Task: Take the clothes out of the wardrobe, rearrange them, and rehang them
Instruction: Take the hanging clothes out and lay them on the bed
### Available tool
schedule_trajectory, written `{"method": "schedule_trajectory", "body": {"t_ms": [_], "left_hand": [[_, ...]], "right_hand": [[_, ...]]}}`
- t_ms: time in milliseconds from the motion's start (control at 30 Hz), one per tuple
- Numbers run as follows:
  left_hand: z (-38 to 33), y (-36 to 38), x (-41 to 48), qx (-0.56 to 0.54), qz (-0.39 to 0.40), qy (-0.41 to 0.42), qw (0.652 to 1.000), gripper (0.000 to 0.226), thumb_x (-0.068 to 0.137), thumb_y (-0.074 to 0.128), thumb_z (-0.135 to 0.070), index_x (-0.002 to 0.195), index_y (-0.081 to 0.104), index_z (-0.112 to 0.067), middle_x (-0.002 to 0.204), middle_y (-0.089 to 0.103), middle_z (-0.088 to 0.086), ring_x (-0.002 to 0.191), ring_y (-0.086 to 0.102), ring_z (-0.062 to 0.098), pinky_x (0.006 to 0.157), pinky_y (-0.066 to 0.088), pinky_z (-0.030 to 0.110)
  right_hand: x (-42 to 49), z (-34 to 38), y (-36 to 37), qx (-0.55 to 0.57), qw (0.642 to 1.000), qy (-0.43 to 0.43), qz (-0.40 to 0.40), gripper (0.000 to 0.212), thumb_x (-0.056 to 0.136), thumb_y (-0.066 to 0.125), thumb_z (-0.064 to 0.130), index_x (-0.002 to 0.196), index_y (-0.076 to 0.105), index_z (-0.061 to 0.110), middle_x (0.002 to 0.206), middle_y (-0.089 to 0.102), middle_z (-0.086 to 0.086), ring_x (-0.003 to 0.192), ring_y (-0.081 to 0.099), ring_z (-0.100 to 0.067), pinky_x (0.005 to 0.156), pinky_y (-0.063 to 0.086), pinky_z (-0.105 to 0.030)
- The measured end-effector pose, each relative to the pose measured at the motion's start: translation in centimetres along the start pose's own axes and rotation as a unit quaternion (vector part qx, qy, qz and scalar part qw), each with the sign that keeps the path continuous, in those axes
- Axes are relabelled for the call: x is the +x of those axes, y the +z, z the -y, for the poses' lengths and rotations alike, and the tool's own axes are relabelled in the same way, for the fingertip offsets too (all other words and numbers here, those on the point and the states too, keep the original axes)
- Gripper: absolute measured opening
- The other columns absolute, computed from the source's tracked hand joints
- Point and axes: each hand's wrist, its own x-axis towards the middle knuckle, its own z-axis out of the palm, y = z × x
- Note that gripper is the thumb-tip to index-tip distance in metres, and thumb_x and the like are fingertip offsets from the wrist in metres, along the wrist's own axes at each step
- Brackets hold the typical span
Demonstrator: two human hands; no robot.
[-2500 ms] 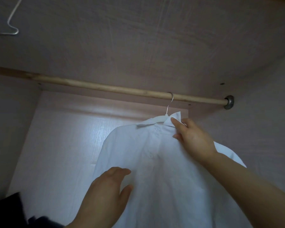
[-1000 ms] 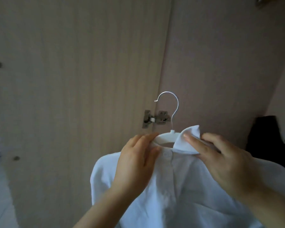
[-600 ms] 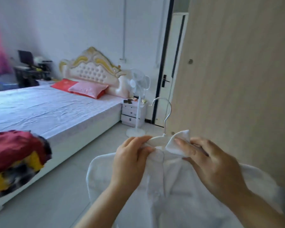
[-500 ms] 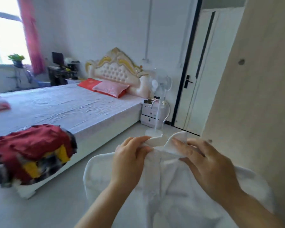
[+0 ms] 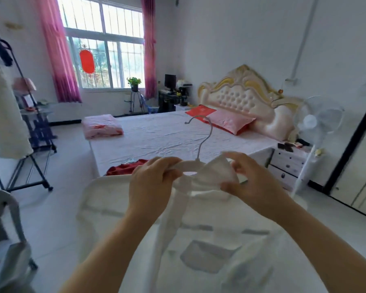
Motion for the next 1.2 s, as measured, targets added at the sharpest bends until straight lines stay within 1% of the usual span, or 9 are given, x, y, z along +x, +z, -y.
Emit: {"method": "schedule_trajectory", "body": {"t_ms": [133, 233, 400, 500, 633, 767, 933, 1033, 1200], "left_hand": [[3.4, 1.2, 4.7, 0.019, -0.021, -0.022, 0.999, 0.029, 0.075, 0.051, -0.025, 0.095, 0.072, -0.02, 0.089, 0.068, -0.003, 0.083, 0.062, 0.024, 0.079, 0.047, 0.032], [5.9, 3.3, 8.3, 0.027, -0.046, -0.05, 0.997, 0.021, 0.084, 0.058, -0.015, 0.098, 0.072, -0.019, 0.088, 0.063, -0.007, 0.086, 0.061, 0.021, 0.08, 0.043, 0.026], [8.5, 6.6, 15.0, 0.046, -0.065, -0.086, 0.993, 0.023, 0.085, 0.06, -0.009, 0.103, 0.07, -0.018, 0.089, 0.061, -0.008, 0.083, 0.055, 0.011, 0.071, 0.037, 0.006], [10.0, 7.9, 18.8, 0.052, -0.078, -0.107, 0.99, 0.022, 0.085, 0.06, -0.01, 0.103, 0.07, -0.019, 0.087, 0.061, -0.007, 0.086, 0.057, 0.015, 0.074, 0.04, 0.018], [12.5, 9.7, 23.2, 0.047, -0.102, -0.127, 0.985, 0.023, 0.084, 0.06, -0.011, 0.103, 0.07, -0.018, 0.088, 0.062, -0.006, 0.088, 0.058, 0.017, 0.079, 0.043, 0.027], [16.3, 12.3, 27.6, 0.038, -0.105, -0.122, 0.986, 0.022, 0.084, 0.06, -0.01, 0.102, 0.07, -0.016, 0.086, 0.062, -0.008, 0.087, 0.058, 0.016, 0.08, 0.044, 0.026], [22.3, 15.5, 33.2, 0.026, -0.092, -0.112, 0.989, 0.022, 0.083, 0.06, -0.01, 0.101, 0.07, -0.019, 0.086, 0.063, -0.01, 0.082, 0.055, 0.009, 0.071, 0.036, 0.006], [26.1, 16.8, 36.6, 0.011, -0.086, -0.127, 0.988, 0.021, 0.083, 0.061, -0.011, 0.099, 0.071, -0.021, 0.088, 0.065, -0.009, 0.083, 0.057, 0.009, 0.073, 0.038, 0.008], [33.0, 19.0, 39.9, 0.003, -0.062, -0.158, 0.986, 0.019, 0.08, 0.063, -0.01, 0.092, 0.072, -0.022, 0.086, 0.066, -0.008, 0.083, 0.057, 0.009, 0.075, 0.039, 0.01]], "right_hand": [[6.9, -3.3, 2.7, -0.053, 0.993, -0.08, -0.069, 0.029, 0.072, 0.078, 0.016, 0.078, 0.052, 0.029, 0.072, 0.053, 0.013, 0.074, 0.05, 0.001, 0.066, 0.035, -0.006], [11.1, -6.4, 5.5, -0.105, 0.96, -0.204, -0.161, 0.012, 0.082, 0.064, 0.019, 0.09, 0.058, 0.026, 0.075, 0.051, 0.007, 0.065, 0.048, -0.008, 0.055, 0.042, -0.018], [18.0, -11.6, 7.9, -0.158, 0.91, -0.333, -0.191, 0.029, 0.082, 0.051, 0.016, 0.103, 0.063, 0.032, 0.085, 0.041, 0.008, 0.072, 0.042, -0.012, 0.051, 0.038, -0.02], [22.0, -15.2, 9.0, -0.218, 0.891, -0.37, -0.144, 0.04, 0.079, 0.047, 0.01, 0.108, 0.068, 0.028, 0.098, 0.045, 0.005, 0.082, 0.044, -0.015, 0.057, 0.044, -0.025], [26.7, -18.7, 10.5, -0.235, 0.904, -0.349, -0.078, 0.046, 0.078, 0.046, 0.013, 0.118, 0.055, 0.035, 0.113, 0.057, 0.0, 0.096, 0.05, -0.019, 0.081, 0.04, -0.035], [32.3, -19.1, 12.3, -0.145, 0.928, -0.318, -0.131, 0.027, 0.087, 0.053, 0.036, 0.106, 0.07, 0.025, 0.094, 0.067, 0.002, 0.09, 0.054, -0.017, 0.082, 0.039, -0.033], [40.9, -19.6, 17.9, -0.057, 0.967, -0.186, -0.167, 0.057, 0.069, 0.066, 0.049, 0.116, 0.048, 0.024, 0.115, 0.048, 0.002, 0.106, 0.043, -0.016, 0.093, 0.033, -0.029], [45.6, -20.9, 21.3, -0.059, 0.98, -0.125, -0.141, 0.064, 0.07, 0.067, 0.051, 0.124, 0.043, 0.026, 0.112, 0.056, -0.002, 0.102, 0.054, -0.022, 0.087, 0.044, -0.038], [49.3, -25.5, 26.0, -0.125, 0.98, -0.13, -0.082, 0.059, 0.076, 0.051, 0.056, 0.129, 0.045, 0.031, 0.093, 0.064, 0.0, 0.083, 0.063, -0.023, 0.074, 0.048, -0.035]]}}
